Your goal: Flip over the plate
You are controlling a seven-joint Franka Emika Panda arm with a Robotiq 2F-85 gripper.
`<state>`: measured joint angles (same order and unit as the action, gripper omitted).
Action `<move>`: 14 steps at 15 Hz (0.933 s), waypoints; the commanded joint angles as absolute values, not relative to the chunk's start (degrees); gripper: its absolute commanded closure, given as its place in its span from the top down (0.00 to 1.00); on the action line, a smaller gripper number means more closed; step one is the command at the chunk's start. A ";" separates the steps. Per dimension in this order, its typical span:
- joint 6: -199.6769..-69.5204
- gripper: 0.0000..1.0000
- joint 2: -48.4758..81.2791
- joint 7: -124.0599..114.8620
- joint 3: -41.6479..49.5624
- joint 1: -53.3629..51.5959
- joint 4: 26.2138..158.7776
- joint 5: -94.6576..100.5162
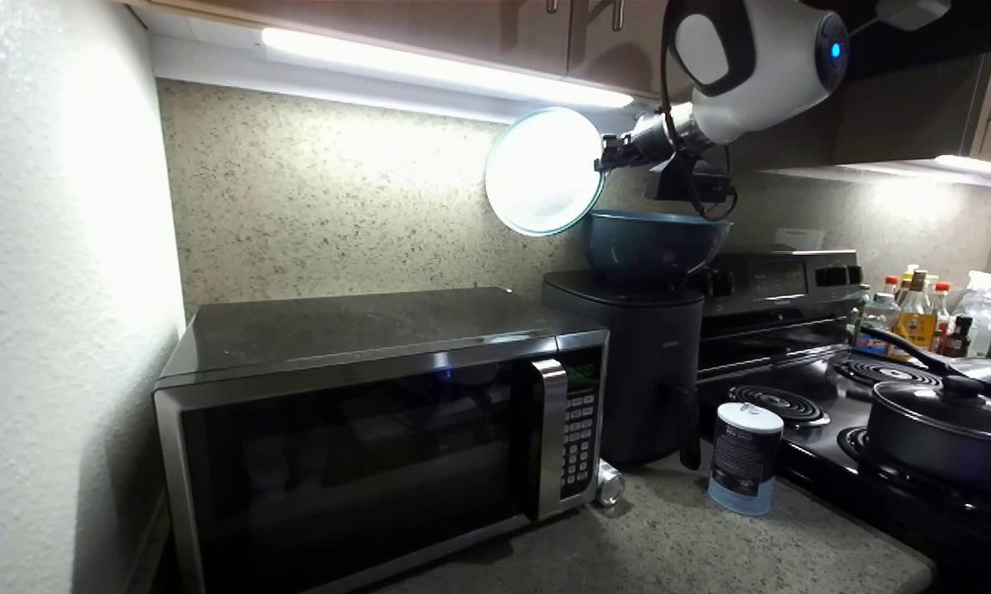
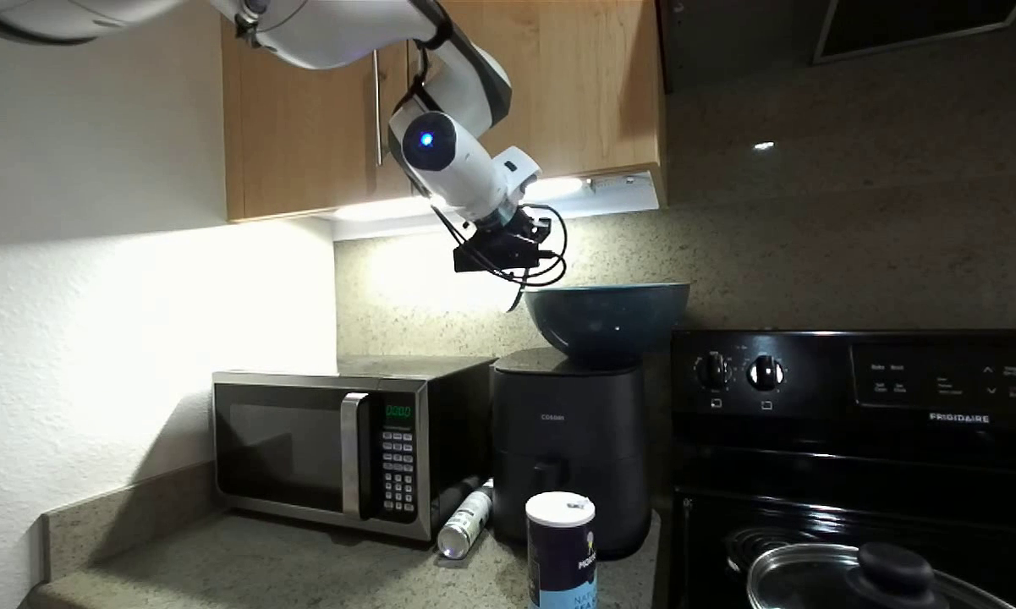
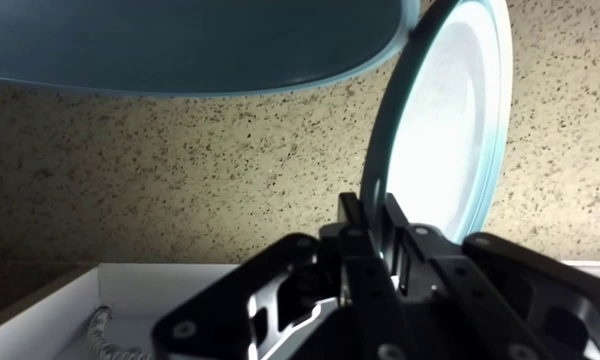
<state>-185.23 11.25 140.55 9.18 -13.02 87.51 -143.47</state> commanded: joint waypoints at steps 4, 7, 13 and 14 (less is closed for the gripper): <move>-183.63 0.07 13.43 142.72 11.14 -14.95 85.57 -143.73; -181.30 0.07 15.32 148.04 14.02 -18.20 83.78 -143.54; -180.62 0.07 18.51 146.25 14.72 -20.17 83.27 -145.47; -180.19 0.07 19.37 147.91 16.37 -21.18 81.94 -146.51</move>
